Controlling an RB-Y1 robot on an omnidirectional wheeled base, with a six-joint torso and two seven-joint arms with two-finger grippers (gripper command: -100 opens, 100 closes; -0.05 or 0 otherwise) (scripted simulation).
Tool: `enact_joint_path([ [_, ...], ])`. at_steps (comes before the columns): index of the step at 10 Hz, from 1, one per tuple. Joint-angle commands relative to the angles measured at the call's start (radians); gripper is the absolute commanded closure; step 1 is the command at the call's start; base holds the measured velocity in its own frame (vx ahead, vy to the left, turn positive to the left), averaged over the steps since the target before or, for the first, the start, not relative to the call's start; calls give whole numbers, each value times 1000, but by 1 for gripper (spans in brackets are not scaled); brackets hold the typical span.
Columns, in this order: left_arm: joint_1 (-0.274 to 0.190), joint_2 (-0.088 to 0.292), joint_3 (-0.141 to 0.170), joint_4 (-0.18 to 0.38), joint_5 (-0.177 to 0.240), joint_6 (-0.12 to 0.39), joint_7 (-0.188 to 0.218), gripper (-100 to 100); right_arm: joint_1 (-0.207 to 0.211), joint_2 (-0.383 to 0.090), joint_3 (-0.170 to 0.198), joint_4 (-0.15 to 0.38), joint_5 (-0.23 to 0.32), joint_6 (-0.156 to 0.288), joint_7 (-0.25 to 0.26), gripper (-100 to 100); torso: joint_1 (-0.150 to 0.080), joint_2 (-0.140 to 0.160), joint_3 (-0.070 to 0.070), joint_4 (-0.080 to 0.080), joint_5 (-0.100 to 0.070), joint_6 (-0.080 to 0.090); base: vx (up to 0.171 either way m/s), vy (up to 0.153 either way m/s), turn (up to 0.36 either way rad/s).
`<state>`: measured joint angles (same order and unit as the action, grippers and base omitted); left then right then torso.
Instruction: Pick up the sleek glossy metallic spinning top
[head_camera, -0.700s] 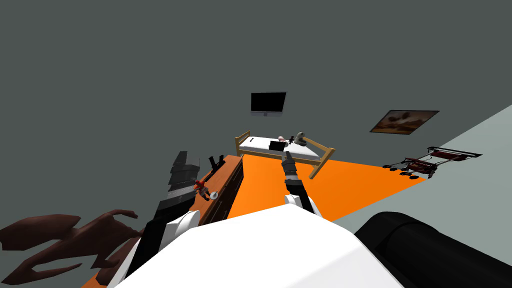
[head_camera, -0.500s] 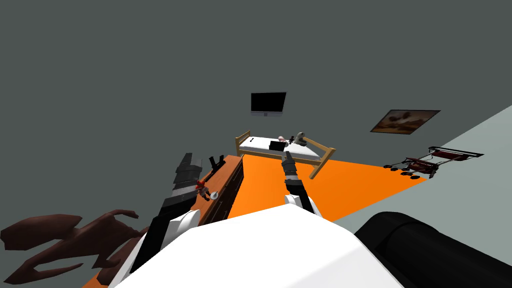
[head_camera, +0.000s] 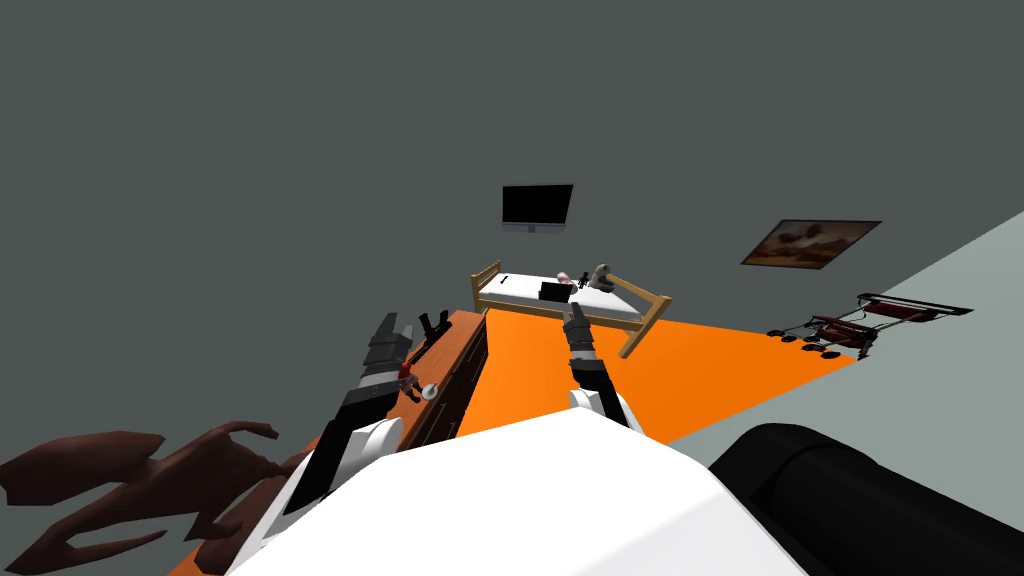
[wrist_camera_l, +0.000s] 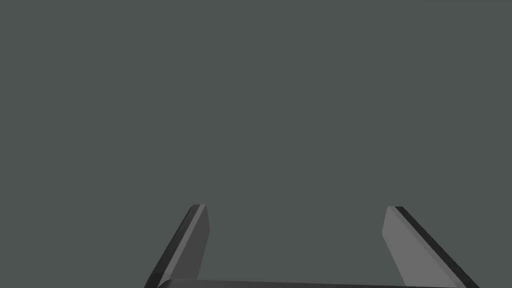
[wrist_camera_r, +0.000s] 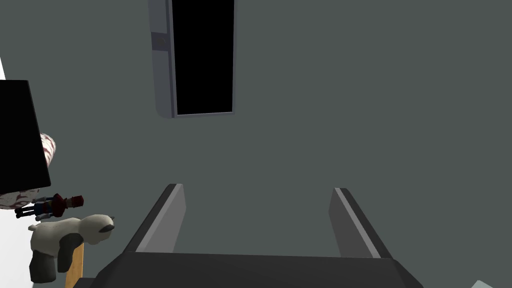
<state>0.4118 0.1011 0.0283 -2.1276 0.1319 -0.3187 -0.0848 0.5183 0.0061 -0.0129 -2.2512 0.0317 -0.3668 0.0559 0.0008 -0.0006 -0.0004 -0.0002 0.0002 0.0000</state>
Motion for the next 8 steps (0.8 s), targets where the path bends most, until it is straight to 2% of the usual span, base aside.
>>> enact_joint_path([
  [1, -8, 3, -2, 33, 5, -1, 10, -100, 0, 0, 0, 0, 0, 0, 0, 0, 0, 0, 0, 0, 0, 0, 0, 0, 0],
  [8, -73, 29, 6, 218, 66, 50, 95, -100, 0, 0, 0, 0, 0, 0, 0, 0, 0, 0, 0, 0, 0, 0, 0, 0, 0],
])
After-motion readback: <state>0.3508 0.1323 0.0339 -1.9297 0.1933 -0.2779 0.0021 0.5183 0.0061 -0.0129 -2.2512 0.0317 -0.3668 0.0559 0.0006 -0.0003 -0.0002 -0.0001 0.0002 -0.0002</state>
